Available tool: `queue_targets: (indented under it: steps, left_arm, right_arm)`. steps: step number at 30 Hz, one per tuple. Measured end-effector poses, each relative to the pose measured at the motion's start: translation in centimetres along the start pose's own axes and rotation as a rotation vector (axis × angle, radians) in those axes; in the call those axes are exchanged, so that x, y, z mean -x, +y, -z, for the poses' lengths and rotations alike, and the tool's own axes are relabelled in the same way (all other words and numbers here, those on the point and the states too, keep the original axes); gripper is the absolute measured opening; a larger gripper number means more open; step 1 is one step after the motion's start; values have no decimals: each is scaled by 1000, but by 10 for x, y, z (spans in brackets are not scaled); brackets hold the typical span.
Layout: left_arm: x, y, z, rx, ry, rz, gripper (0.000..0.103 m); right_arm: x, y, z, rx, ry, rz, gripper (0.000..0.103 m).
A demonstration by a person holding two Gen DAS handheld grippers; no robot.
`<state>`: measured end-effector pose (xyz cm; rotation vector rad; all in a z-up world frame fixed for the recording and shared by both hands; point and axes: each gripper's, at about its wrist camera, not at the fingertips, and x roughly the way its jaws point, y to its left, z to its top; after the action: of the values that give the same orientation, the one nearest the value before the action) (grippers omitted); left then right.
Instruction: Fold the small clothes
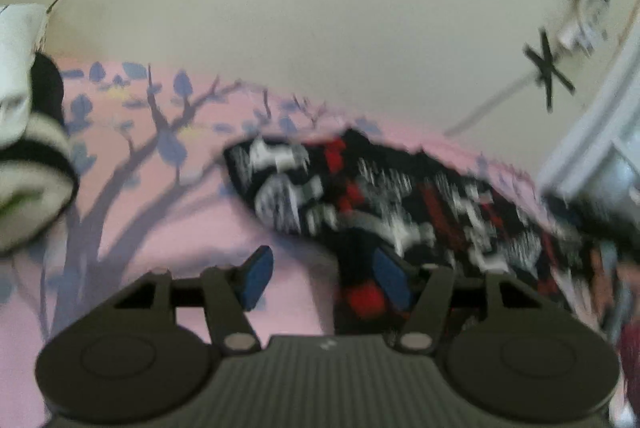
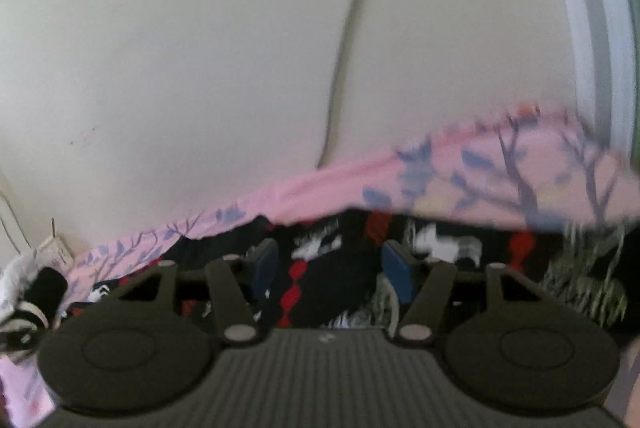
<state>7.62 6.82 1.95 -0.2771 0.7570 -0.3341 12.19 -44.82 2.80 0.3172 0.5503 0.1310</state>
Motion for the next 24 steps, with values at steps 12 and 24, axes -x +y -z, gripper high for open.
queue_targets:
  steps: [12,24]
  left_arm:
    - [77,-13,87,3,60,-19,57]
    - [95,-37,131,-58,83,50,51]
  right_arm:
    - [-2,-2,-2,62,50,68,54]
    - [263,-11,-6,87,-252,44,58]
